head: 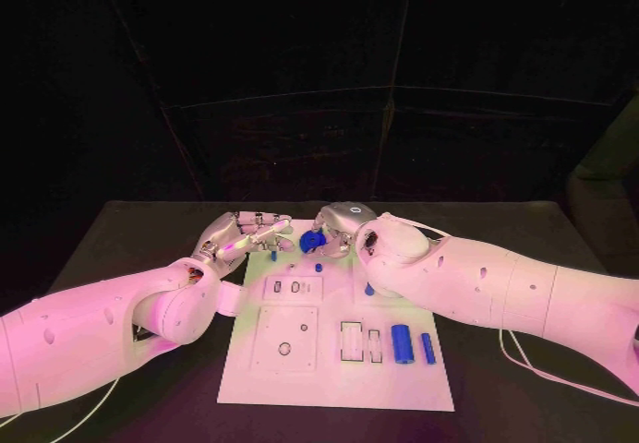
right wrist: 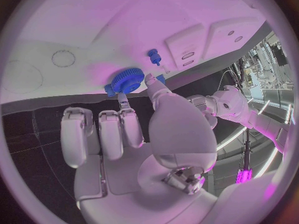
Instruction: Assemble the parts on the task board
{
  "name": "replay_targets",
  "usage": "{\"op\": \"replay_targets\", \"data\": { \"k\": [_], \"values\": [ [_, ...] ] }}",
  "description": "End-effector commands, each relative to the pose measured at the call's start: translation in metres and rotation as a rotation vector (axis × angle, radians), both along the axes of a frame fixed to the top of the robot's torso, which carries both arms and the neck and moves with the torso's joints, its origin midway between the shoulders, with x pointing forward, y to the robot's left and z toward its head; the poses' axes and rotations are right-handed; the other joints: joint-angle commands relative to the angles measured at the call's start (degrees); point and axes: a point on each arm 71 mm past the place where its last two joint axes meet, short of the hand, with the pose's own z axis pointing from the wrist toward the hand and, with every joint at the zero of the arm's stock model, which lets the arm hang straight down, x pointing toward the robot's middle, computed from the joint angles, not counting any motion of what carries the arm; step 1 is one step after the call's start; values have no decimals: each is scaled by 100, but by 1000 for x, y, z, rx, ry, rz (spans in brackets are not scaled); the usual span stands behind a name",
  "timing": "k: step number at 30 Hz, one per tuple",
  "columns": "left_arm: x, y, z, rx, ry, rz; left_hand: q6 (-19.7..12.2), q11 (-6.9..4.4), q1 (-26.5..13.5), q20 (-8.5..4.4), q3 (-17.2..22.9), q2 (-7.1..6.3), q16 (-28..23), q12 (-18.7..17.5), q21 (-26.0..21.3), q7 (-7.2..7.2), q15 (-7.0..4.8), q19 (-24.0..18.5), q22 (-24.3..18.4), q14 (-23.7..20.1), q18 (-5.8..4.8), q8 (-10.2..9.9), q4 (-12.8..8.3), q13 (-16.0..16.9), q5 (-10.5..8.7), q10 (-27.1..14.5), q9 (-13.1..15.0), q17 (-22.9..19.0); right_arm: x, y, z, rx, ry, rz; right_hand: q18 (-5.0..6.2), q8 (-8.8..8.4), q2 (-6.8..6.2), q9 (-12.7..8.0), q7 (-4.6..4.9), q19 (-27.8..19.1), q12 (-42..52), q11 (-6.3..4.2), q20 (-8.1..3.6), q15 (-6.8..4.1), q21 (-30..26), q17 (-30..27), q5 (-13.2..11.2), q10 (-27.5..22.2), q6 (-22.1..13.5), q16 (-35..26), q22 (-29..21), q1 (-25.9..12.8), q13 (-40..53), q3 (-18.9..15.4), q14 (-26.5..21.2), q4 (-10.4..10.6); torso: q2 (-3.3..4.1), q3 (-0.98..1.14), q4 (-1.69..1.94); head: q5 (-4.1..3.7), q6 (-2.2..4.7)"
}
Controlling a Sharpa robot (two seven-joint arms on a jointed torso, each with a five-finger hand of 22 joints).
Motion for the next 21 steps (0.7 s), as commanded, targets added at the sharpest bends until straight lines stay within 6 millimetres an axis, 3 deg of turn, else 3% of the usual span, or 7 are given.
{"op": "replay_targets", "data": {
  "k": [1, 7, 11, 14, 21],
  "values": [
    [0, -1, 1, -8, -2, -12, 44, 2, 26, 2, -5, 21, -33, -27, -30, 6, 2, 53, -10, 20, 79, -38, -40, -7, -11, 27, -4, 6, 1, -1, -2, -16, 49, 0, -31, -3, 75, 5, 9, 139, -5, 45, 44, 43, 13, 463, -16, 123, 28, 23, 672, -113, 855, -187, 385, 216, -2, -1, 3, -3, -3],
    [0, -1, 1, -7, -1, -10, 42, 4, 21, 2, -5, 20, -36, -31, -31, 10, 3, 54, -11, 21, 78, -42, -40, -8, -11, 25, -5, 8, 2, -4, -6, -8, 102, -21, -41, -7, 341, 2, 14, 164, 44, 48, 48, 46, 31, 522, 93, 156, 30, 48, 715, -380, 904, -505, 396, 639, 1, 1, 2, -6, -2],
    [0, -1, 1, -6, 0, -8, 41, 6, 17, 2, -5, 21, -38, -34, -32, 13, 3, 54, -12, 21, 78, -44, -40, -8, -11, 25, -5, 9, 4, -7, -7, 2, 119, -42, -48, -27, 492, -16, 42, 182, 76, 73, 61, 64, 45, 558, 185, 176, -215, 64, 747, -618, 935, -766, 403, 961, -2, 2, 1, -14, 0],
    [0, 0, 1, -6, 1, -9, 41, 6, 17, 2, -5, 21, -38, -34, -32, 13, 3, 54, -12, 21, 78, -44, -40, -8, -11, 25, -5, 9, 5, -9, -7, 11, 119, -52, -49, -31, 510, -21, 55, 186, 82, 85, 70, 75, 48, 569, 179, 179, -324, 69, 754, -580, 940, -852, 405, 997, -1, 3, -1, -21, 3],
    [0, 0, 1, -5, 3, -10, 37, 9, 15, 2, -3, 21, -42, -40, -33, 17, 5, 55, -14, 22, 78, -49, -44, -9, -10, 22, -6, 11, 3, -14, -2, 56, 82, -53, -59, 0, 544, 5, 46, 213, 110, 80, 77, 76, 67, 586, 250, 197, -108, 78, 801, -325, 967, -1022, 407, 947, -7, 4, -2, -26, 33]
  ]
}}
